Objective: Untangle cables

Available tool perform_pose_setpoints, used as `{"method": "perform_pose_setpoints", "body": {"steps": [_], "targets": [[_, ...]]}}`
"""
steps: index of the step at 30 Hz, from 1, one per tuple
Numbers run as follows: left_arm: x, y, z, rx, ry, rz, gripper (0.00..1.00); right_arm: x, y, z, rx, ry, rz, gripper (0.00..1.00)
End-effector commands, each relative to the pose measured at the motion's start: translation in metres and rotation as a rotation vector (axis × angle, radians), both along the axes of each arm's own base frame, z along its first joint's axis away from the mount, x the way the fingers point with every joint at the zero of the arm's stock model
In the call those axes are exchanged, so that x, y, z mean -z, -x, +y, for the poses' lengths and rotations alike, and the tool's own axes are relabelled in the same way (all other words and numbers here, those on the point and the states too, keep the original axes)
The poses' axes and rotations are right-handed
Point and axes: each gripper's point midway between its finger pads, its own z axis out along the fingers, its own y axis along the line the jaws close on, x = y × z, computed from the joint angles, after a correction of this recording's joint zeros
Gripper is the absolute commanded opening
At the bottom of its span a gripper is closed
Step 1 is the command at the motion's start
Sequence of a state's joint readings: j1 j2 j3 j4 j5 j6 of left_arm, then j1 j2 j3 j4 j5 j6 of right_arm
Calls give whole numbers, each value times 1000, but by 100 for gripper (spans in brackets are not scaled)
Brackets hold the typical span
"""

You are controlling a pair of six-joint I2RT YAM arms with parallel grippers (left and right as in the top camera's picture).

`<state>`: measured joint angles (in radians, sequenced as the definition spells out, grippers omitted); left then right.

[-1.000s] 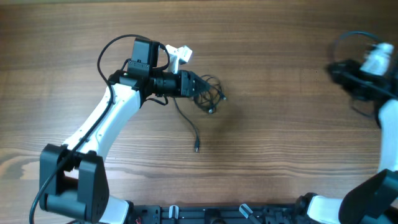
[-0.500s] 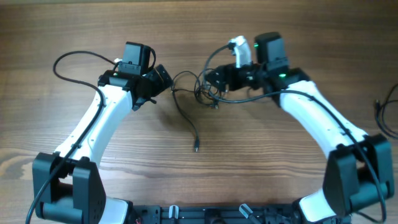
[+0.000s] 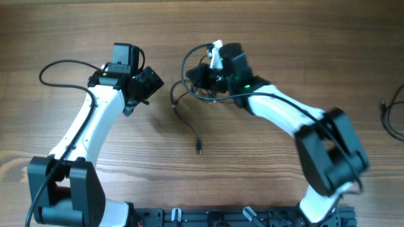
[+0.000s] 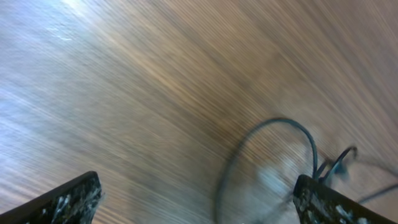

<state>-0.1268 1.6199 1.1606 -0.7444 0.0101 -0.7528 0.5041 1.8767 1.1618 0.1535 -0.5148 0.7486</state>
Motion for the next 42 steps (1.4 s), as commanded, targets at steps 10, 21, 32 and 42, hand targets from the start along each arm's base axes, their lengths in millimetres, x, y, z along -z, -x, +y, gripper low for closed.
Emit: {"method": "perform_pose_setpoints", "body": {"steps": [10,21,32,42], "targets": [[-46,1,-97,753,330,-265,100,-134,76,-30,-332,57,-422,4],[-64,2,-116,573,572,-213,59,-117,80,-37,-341,116,-386,5],[-60,13,-161,414,737,-44,37,-113,80,-39,-331,131,-369,5],[-26,-14,-146,365,560,-96,4,-104,92,-48,-327,151,-273,5]]}}
